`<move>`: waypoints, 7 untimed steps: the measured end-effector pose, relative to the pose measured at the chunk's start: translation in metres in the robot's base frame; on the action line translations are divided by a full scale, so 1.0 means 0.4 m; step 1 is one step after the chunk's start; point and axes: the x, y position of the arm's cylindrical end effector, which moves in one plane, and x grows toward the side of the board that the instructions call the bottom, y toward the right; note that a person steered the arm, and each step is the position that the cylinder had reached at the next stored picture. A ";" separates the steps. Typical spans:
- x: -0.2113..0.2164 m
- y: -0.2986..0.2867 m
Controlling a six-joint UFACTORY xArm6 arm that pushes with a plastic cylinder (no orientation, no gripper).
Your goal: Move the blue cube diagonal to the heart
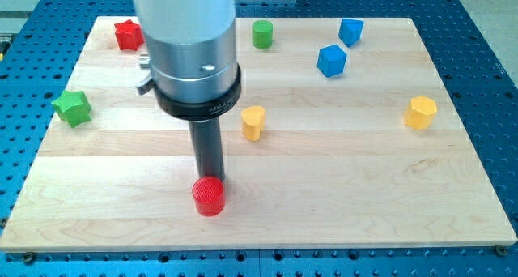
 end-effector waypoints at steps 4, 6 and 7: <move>-0.131 -0.044; -0.131 -0.051; -0.149 -0.051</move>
